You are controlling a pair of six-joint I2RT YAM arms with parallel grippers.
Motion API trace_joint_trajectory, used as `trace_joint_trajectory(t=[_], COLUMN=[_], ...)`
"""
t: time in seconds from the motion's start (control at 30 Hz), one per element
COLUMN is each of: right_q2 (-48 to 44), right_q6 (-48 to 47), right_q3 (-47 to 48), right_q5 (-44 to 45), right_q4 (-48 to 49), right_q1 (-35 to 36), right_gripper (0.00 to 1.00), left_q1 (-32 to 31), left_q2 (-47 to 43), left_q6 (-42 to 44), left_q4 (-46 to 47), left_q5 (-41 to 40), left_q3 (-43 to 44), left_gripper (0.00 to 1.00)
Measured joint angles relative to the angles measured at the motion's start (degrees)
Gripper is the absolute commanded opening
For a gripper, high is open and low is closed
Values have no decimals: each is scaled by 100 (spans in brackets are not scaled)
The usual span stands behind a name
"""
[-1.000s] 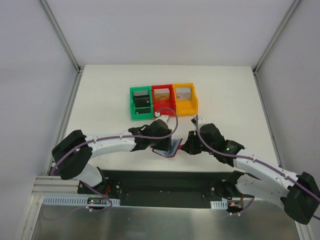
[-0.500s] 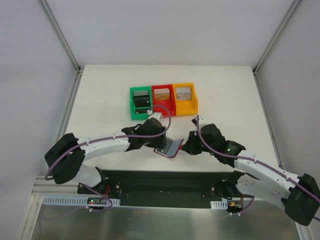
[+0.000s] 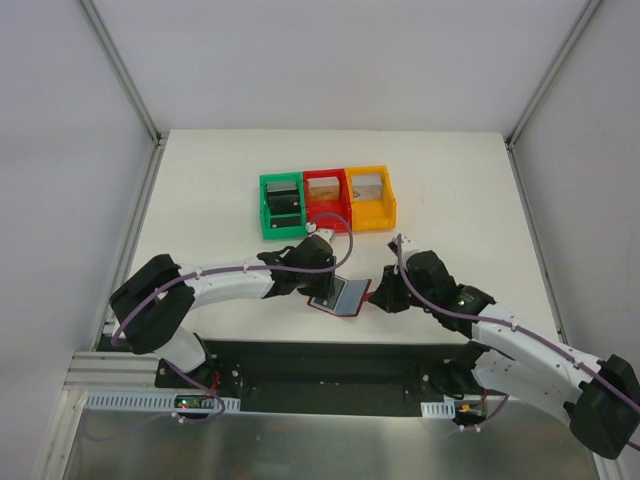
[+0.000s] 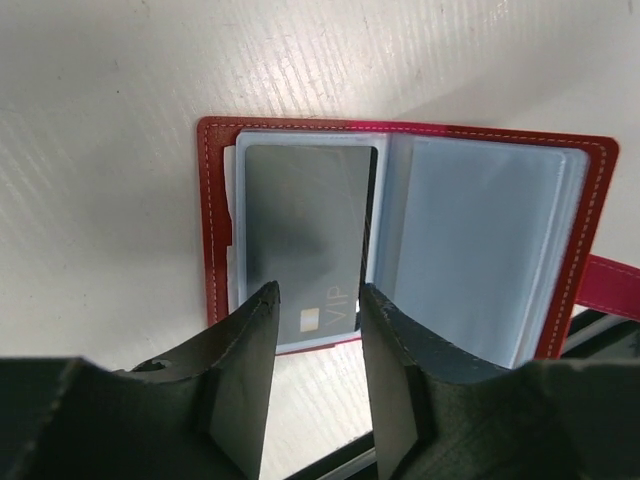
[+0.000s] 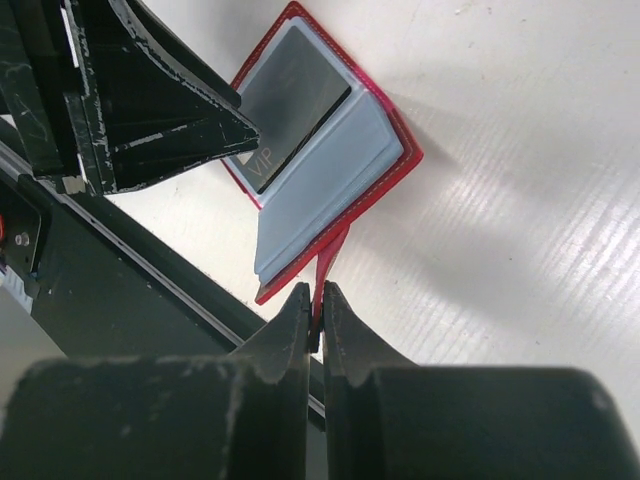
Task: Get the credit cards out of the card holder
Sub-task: Remove the credit card from the card holder.
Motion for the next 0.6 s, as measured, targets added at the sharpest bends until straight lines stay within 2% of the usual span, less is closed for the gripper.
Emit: trace_joint_trajectory(t=[0.17, 0.27, 0.6], right_q2=[-125, -238, -264], right_q6=[-20, -42, -15], right_q3=[-33, -33, 195], right_q5=[9, 17, -74], right_q4=[-149, -269, -400], right_q1=[-122, -168, -197], right_gripper=[26, 31, 32], left_q1=[0, 0, 0], left_q2=[179, 181, 164], left_q6=[66, 72, 17], left_q4=[35, 63, 177], left_q5=[15, 7, -50], left_q3=[13, 11, -216], left_gripper=[29, 27, 14])
